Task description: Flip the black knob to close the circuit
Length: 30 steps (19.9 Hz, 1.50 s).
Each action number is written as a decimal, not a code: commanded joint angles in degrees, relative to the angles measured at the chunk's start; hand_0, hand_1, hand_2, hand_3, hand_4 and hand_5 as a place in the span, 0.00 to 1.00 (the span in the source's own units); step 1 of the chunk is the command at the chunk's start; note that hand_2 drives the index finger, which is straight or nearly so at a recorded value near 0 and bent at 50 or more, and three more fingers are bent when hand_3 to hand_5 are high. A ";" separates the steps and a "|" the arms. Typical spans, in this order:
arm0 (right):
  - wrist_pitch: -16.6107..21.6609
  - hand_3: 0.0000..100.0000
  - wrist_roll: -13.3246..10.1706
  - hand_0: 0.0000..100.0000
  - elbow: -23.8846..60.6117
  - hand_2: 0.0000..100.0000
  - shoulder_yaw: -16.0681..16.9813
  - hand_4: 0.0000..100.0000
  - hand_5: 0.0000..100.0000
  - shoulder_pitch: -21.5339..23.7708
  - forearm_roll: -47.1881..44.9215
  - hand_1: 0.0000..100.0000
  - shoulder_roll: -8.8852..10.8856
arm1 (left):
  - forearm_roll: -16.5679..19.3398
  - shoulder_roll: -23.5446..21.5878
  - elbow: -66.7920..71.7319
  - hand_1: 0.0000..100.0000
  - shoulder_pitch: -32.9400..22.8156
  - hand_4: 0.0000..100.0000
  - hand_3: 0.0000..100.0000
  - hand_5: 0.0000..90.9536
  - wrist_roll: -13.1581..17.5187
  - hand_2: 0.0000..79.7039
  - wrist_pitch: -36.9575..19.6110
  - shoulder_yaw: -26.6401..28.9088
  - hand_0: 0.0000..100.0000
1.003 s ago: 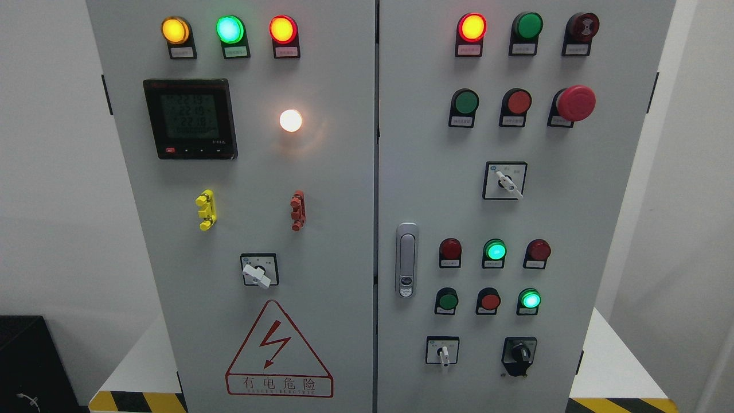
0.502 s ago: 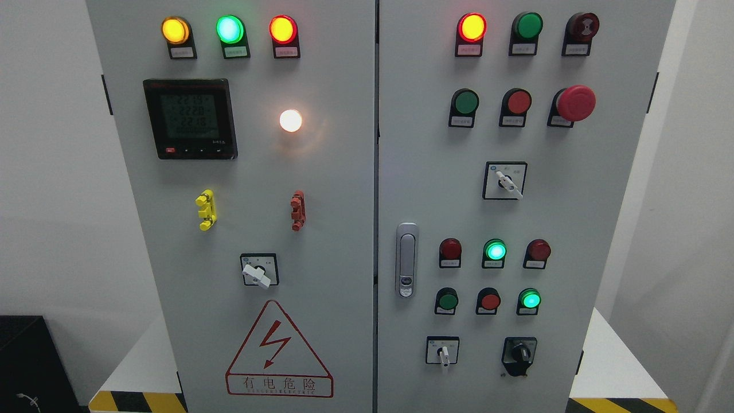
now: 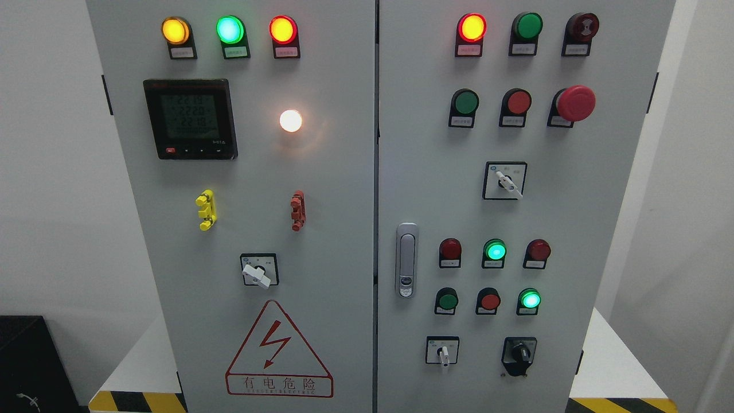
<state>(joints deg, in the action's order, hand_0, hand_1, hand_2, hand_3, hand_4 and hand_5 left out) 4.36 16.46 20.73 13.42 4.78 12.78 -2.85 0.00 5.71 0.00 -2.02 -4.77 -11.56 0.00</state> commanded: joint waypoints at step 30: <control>16.38 0.95 -17.25 0.00 37.00 0.78 -9.73 0.75 0.74 4.00 24.13 0.36 3.03 | 1.23 0.00 1.23 0.56 0.00 0.00 0.00 0.00 0.03 0.00 0.04 -1.14 0.12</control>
<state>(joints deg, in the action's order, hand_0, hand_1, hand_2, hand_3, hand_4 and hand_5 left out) 20.79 -0.45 47.30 4.28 7.88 31.15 -0.20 0.00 5.71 0.00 -2.02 -4.93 -11.56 0.00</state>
